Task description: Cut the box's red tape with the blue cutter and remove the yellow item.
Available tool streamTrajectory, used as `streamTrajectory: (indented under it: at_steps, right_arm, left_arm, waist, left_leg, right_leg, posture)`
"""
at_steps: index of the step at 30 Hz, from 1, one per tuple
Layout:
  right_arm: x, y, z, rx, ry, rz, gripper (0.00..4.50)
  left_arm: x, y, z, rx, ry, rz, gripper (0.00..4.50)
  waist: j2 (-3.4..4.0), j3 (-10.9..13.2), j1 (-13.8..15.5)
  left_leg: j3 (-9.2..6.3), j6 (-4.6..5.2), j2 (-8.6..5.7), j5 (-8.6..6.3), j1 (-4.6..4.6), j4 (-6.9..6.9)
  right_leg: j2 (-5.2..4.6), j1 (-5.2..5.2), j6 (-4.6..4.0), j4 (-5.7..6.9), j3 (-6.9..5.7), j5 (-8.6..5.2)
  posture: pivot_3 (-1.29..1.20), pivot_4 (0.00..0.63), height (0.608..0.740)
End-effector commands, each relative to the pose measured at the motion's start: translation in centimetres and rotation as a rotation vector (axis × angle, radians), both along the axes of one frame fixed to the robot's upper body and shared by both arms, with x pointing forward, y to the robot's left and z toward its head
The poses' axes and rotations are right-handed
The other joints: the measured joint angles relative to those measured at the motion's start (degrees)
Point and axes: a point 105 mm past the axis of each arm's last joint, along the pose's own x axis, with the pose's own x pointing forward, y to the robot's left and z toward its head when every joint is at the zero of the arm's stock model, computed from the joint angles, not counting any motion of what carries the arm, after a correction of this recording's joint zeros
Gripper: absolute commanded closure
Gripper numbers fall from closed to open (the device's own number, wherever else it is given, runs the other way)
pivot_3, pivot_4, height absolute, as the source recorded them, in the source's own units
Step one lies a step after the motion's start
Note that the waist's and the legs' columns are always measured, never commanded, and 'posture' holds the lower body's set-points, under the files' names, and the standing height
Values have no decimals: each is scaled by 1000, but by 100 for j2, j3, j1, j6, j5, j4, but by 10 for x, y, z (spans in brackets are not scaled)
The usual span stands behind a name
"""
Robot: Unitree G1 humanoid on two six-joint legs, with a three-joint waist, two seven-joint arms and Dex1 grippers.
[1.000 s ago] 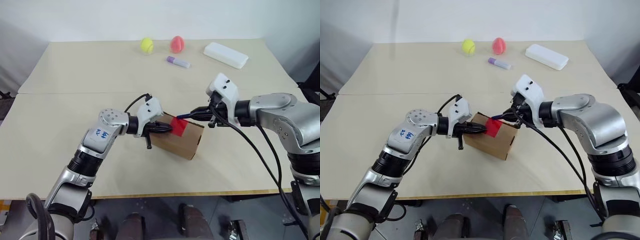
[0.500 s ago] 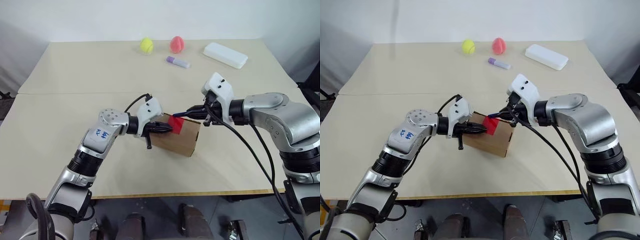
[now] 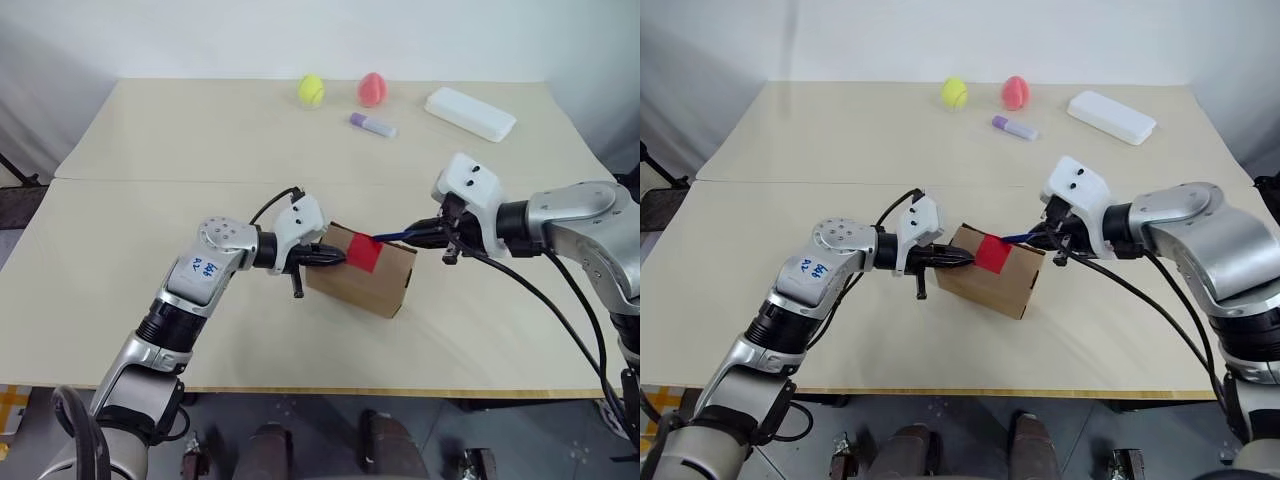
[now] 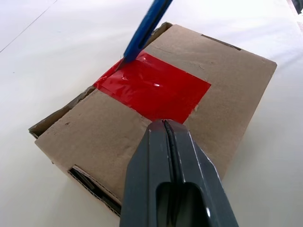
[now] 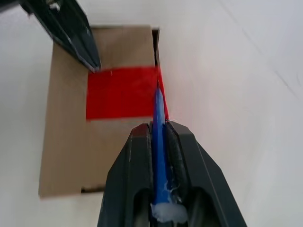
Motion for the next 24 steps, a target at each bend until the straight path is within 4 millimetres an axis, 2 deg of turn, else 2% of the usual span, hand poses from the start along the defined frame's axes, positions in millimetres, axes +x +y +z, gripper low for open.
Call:
streamTrajectory:
  at_steps: [1,12,16,19,24]
  right_arm:
    - [-4,-16,-14,-52,72,-58,4349]
    - [-12,-35,-1,-45,55,-110,4349]
    - [-16,-38,13,18,24,-134,4349]
    - [-20,-53,33,114,-28,-207,4349]
    - [-28,-76,43,234,-73,-296,4349]
  left_arm:
    - [3,2,0,12,-10,15,4480]
    - [6,2,-1,11,-9,17,4480]
    - [7,2,-1,13,-10,14,4480]
    - [8,3,-2,15,-9,13,4480]
    - [9,3,-4,21,-4,5,4480]
  waist:
    - [0,0,0]
    - [0,-1,-16]
    - [0,0,-11]
    - [0,0,-10]
    - [0,-1,-11]
  left_leg:
    - [0,0,0,0,0,0]
    - [2,1,0,0,3,2]
    - [2,1,0,0,0,2]
    - [2,1,0,0,0,2]
    - [3,1,0,0,2,2]
  right_leg:
    - [0,0,0,0,0,0]
    - [1,7,0,-5,1,0]
    - [1,6,1,-6,1,1]
    - [1,6,1,-8,1,1]
    - [1,6,1,-6,1,1]
  posture:
    - [0,150,740]
    - [0,150,740]
    - [0,150,740]
    - [0,150,740]
    - [0,150,740]
